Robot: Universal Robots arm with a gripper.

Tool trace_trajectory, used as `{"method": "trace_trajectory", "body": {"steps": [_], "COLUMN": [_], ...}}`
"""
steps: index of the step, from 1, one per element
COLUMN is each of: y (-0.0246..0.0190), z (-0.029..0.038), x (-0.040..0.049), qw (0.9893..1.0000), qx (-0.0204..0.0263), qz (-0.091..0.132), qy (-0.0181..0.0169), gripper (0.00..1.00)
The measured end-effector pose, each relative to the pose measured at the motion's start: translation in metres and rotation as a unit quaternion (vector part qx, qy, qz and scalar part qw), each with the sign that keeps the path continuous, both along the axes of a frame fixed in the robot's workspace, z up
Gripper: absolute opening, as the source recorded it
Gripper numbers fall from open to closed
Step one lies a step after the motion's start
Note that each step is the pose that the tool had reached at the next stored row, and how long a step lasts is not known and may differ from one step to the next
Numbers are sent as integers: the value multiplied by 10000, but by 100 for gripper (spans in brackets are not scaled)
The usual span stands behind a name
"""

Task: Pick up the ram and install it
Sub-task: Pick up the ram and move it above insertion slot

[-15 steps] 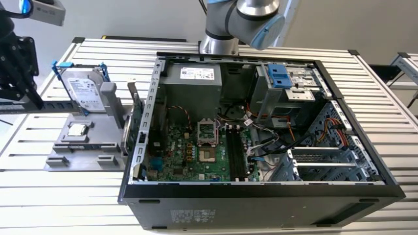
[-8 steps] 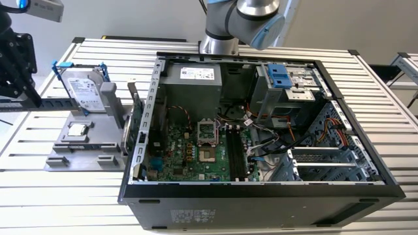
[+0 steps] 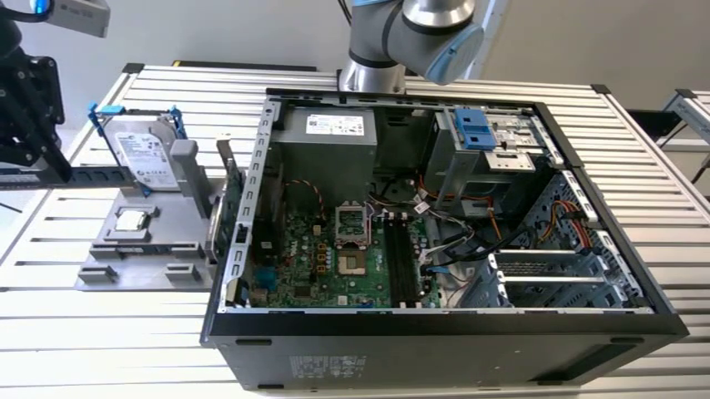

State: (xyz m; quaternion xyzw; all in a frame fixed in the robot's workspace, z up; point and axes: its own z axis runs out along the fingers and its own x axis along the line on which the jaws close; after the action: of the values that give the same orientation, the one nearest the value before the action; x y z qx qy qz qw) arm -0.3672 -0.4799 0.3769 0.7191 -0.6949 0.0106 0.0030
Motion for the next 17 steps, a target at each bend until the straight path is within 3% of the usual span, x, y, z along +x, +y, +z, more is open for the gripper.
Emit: {"method": "trace_trajectory", "body": {"steps": [17], "y": [0], "z": [-1], "x": [151], "qw": [10000], "qx": [0], "qz": [0], "qy": [0], "gripper": [0]}}
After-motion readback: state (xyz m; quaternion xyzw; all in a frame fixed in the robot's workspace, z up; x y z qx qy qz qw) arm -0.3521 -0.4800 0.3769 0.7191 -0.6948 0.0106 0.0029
